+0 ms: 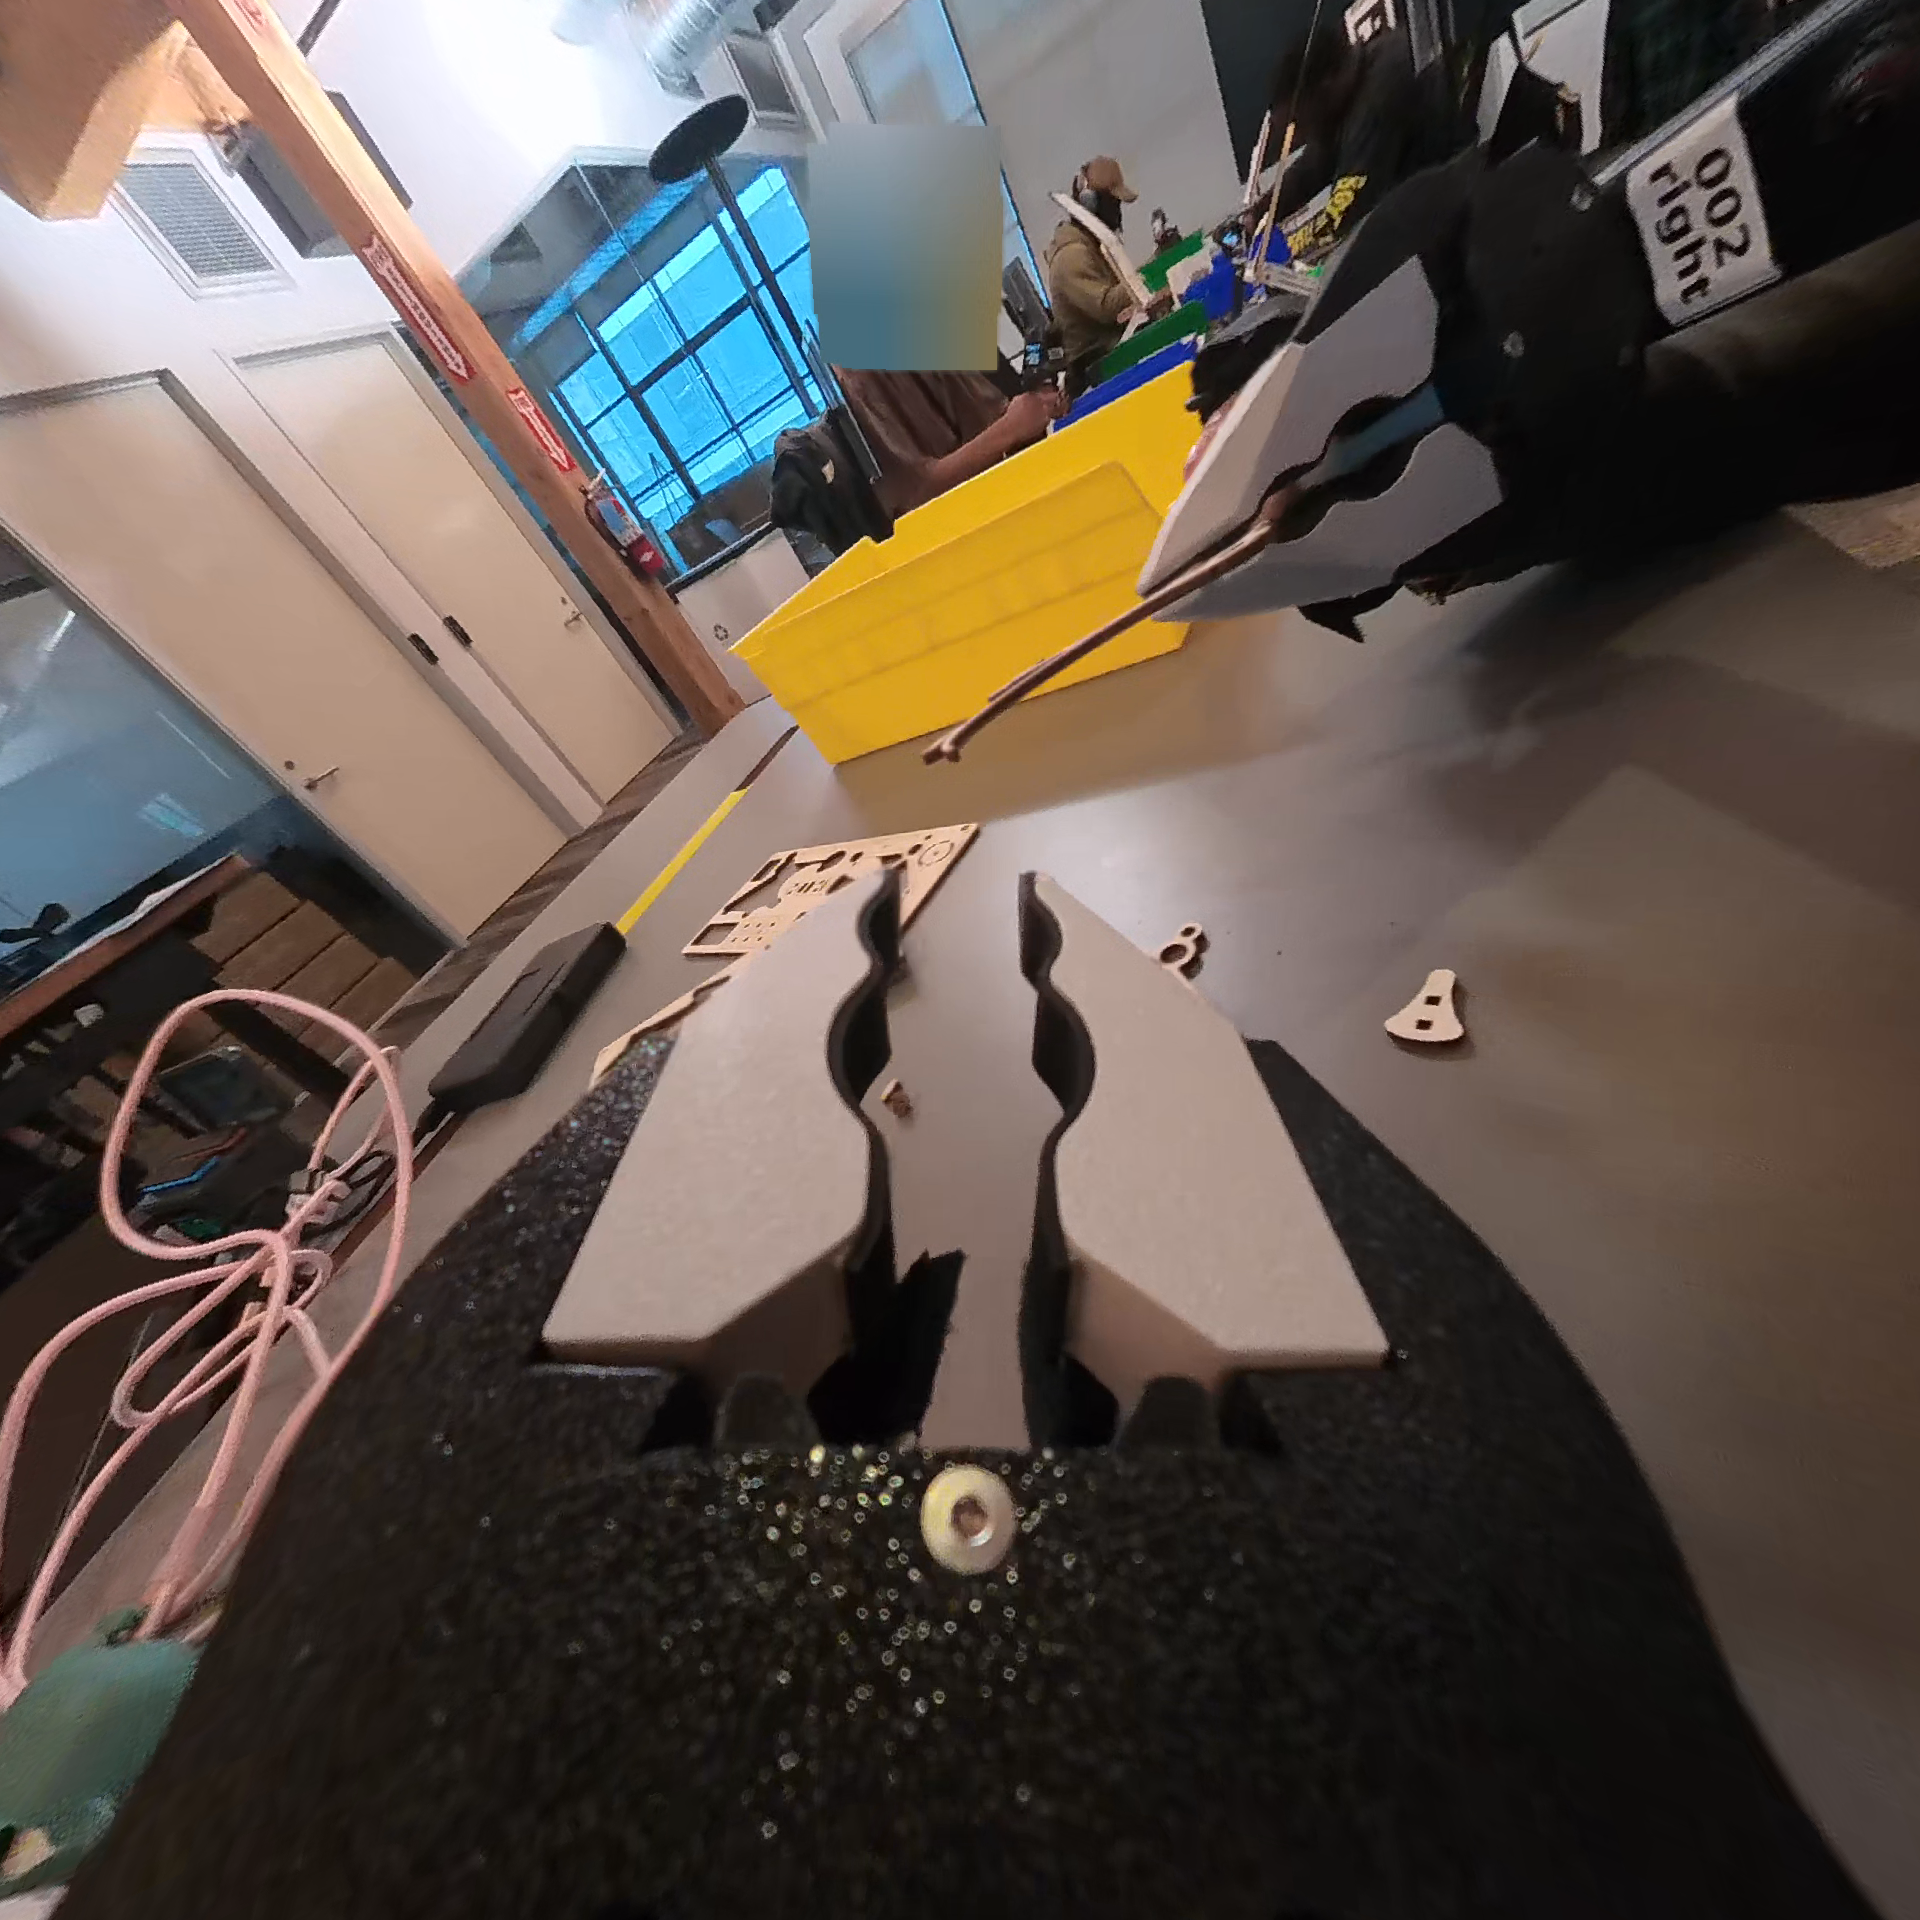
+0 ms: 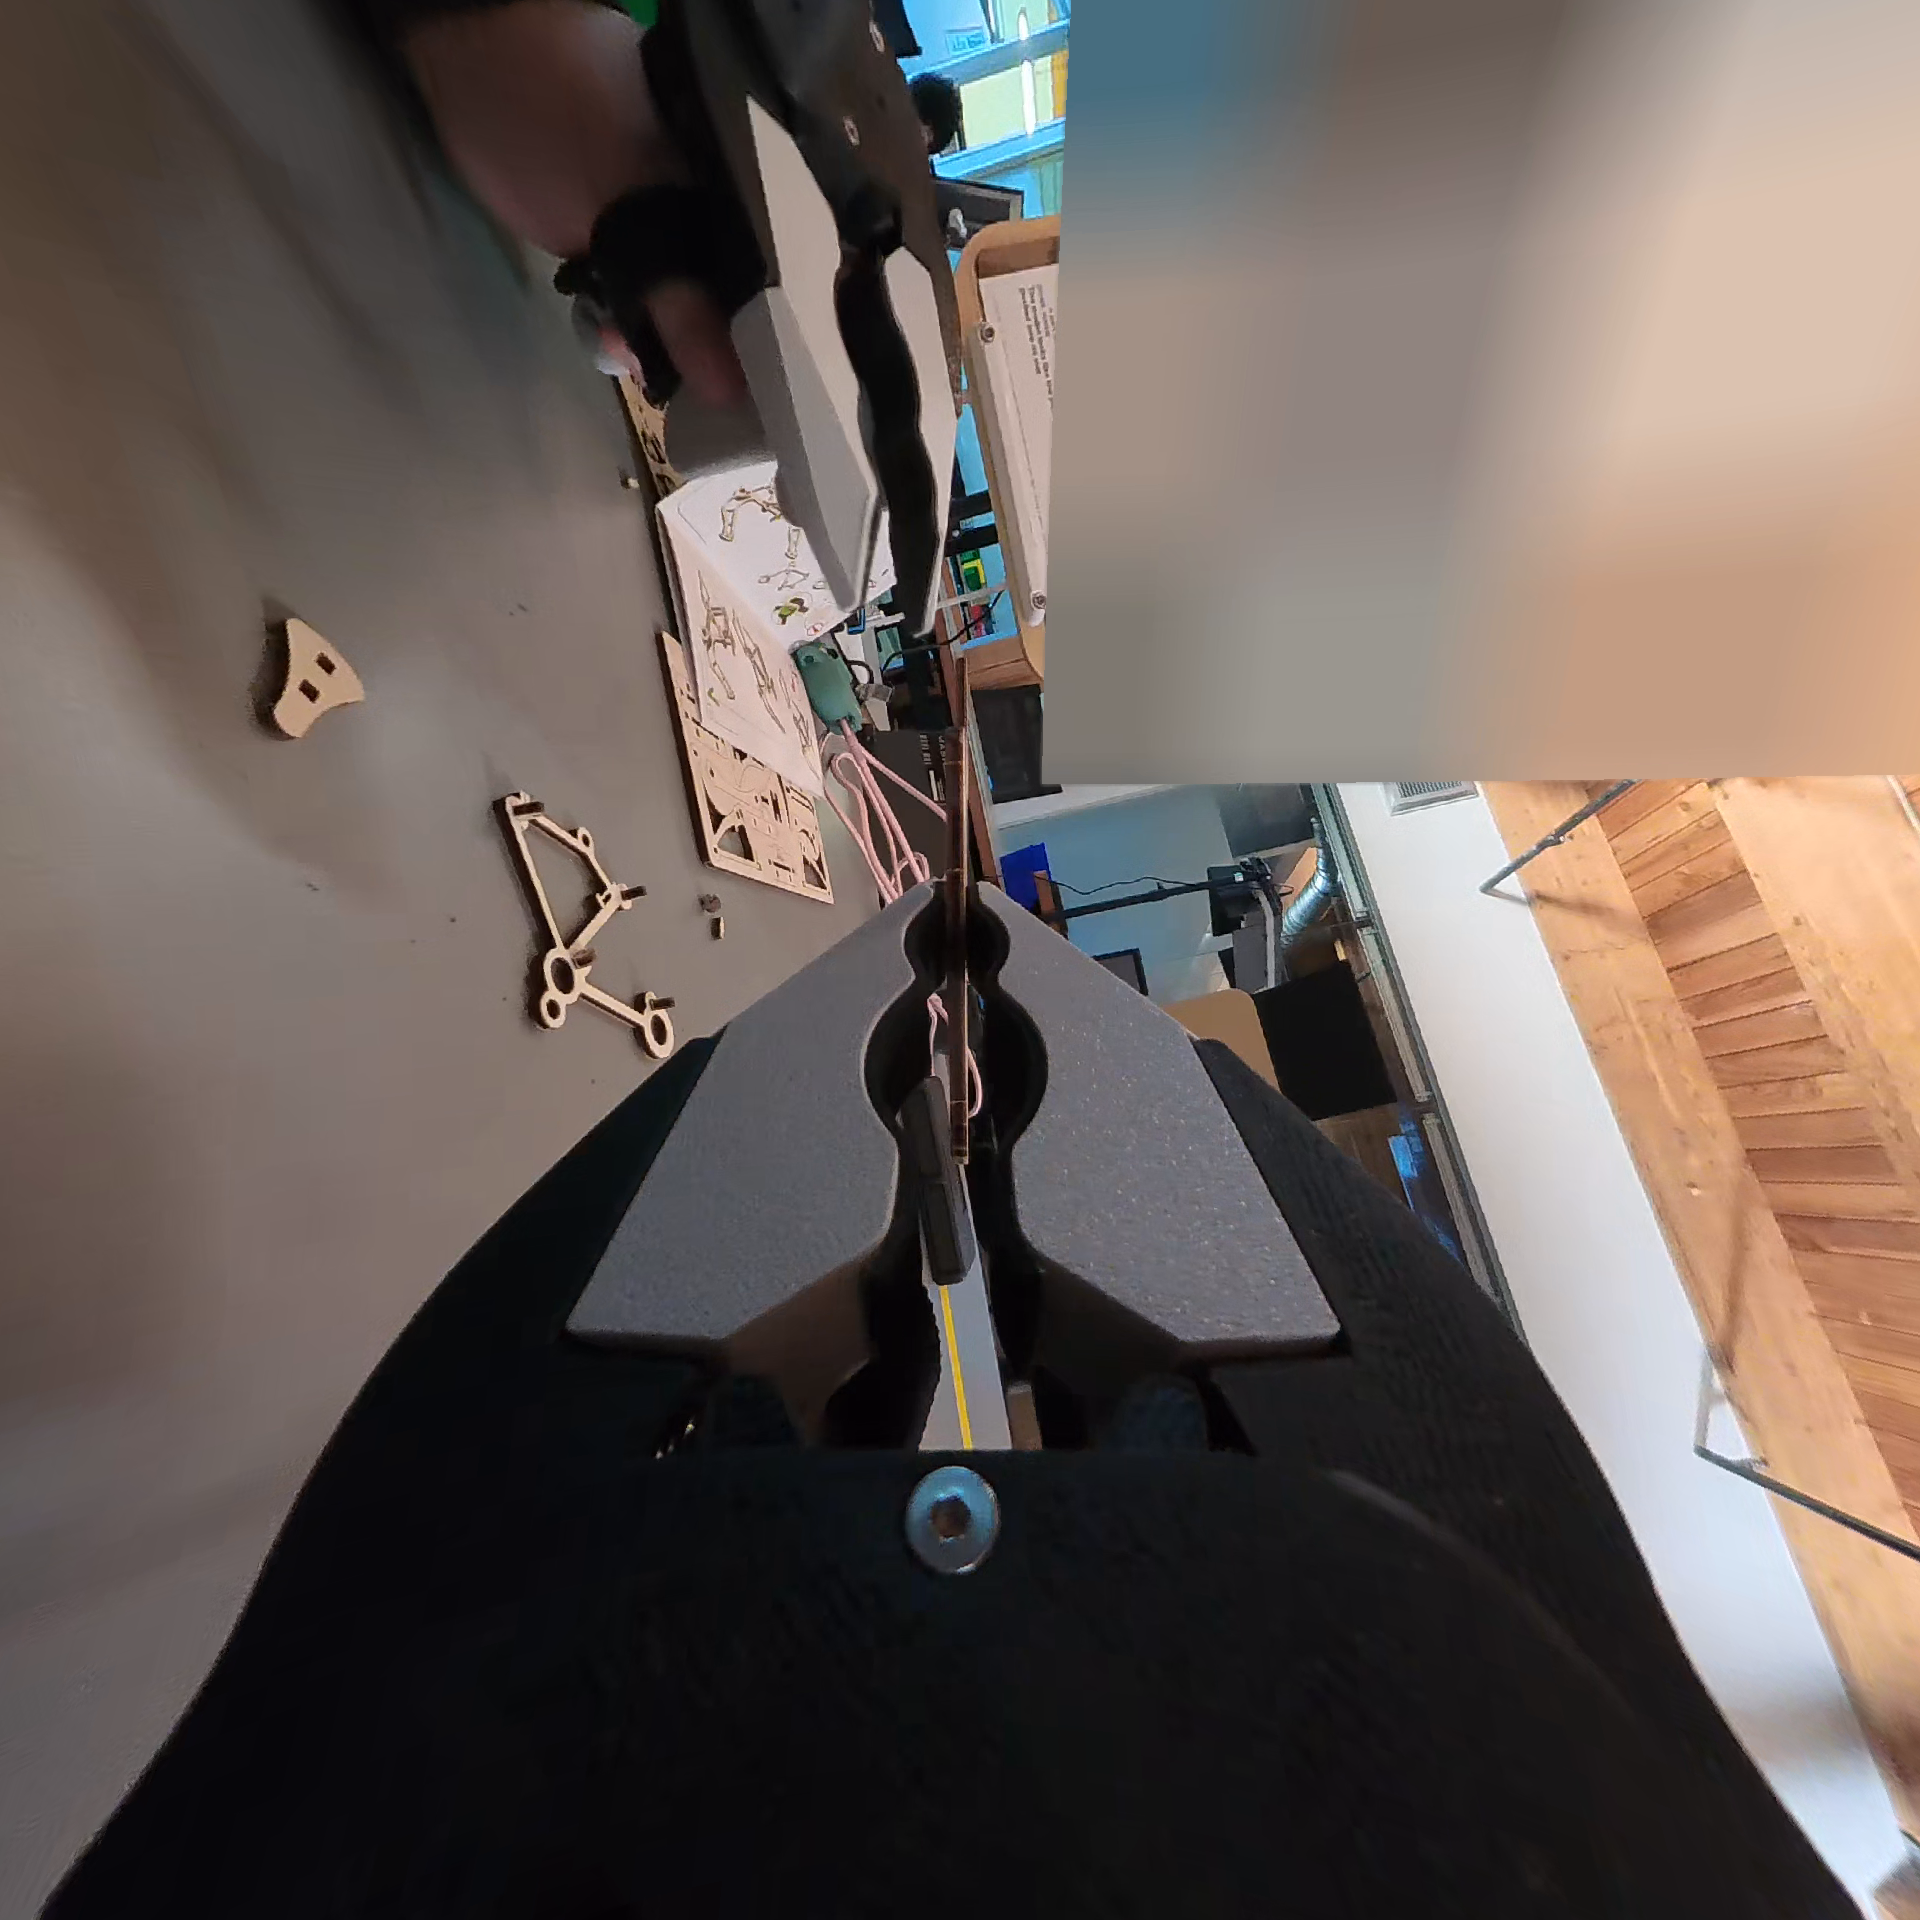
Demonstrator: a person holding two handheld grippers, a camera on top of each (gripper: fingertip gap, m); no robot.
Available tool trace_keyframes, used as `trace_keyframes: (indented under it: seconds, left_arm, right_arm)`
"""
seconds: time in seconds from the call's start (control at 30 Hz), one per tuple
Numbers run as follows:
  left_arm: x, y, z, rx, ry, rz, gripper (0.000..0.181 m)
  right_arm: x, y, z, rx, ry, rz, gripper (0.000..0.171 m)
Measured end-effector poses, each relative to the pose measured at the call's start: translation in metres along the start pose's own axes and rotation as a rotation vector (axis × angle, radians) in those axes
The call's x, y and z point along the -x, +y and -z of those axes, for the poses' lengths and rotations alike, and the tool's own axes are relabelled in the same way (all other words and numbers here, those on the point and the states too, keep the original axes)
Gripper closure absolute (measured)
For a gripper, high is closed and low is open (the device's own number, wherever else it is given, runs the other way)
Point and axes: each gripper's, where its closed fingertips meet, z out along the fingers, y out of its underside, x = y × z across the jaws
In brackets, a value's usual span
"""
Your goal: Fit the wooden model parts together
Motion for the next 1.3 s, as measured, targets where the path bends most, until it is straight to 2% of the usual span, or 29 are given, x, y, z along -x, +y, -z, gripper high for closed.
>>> trace_keyframes:
  seconds: [1.3]
  left_arm:
    - [-0.008, 0.004, -0.003, 0.010, 0.035, -0.038, 0.177]
  right_arm:
    - [0.002, -0.011, 0.004, -0.035, -0.023, -0.071, 0.171]
